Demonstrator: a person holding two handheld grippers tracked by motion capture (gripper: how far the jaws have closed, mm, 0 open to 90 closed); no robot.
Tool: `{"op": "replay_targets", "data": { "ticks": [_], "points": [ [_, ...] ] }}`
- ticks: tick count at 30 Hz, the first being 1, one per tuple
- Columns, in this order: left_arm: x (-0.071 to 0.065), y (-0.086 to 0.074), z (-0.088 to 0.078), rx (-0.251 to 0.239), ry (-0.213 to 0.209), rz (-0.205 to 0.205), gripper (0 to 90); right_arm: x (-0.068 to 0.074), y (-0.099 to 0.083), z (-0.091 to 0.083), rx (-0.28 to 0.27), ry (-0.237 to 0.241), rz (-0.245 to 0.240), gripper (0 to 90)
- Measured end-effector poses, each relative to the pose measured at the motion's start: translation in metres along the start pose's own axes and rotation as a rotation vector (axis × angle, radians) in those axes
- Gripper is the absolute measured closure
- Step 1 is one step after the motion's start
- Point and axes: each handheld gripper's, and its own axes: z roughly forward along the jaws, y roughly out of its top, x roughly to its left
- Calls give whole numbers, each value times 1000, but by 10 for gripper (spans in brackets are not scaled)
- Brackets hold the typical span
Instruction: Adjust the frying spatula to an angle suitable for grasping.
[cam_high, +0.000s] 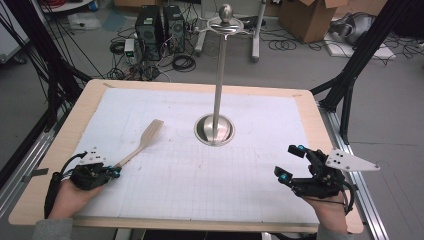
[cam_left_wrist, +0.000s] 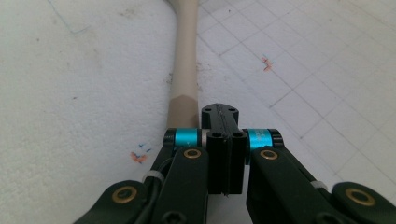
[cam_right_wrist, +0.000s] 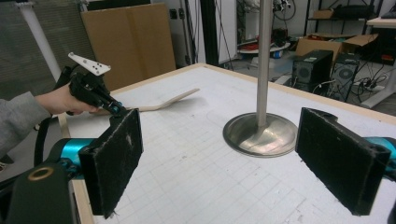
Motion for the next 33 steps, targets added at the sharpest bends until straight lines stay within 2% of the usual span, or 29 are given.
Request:
{"op": "replay_targets", "data": {
  "ticks": [2,6,9,13,16,18,20,23,30,33],
  "points": [
    [2,-1,-1,2,30,-7,898,0,0,0,0,1,-1,141],
    [8,-5,-5,-8,38,-37,898,0,0,0,5,1,9,141],
    [9,-5,-5,-14,37,-44,898,0,-1,2,6,3,3,141],
    [10,-4,-3,-36,14,-68,898,1,-1,3,13,6,6,142],
    [4,3,-1,-72,22,-78,898,0,-2,5,26,2,12,141],
    [2,8,1,-100,42,-81,898,0,-3,6,30,1,16,142],
    [2,12,2,-125,63,-101,898,2,-4,5,39,0,18,141],
    [5,16,5,-162,68,-118,898,3,-3,3,34,-2,11,141],
    [13,27,17,-166,72,-117,897,9,-2,-10,-1,-8,2,141],
    [15,33,24,-151,81,-110,898,13,-3,-19,-5,-18,12,142]
  ]
}}
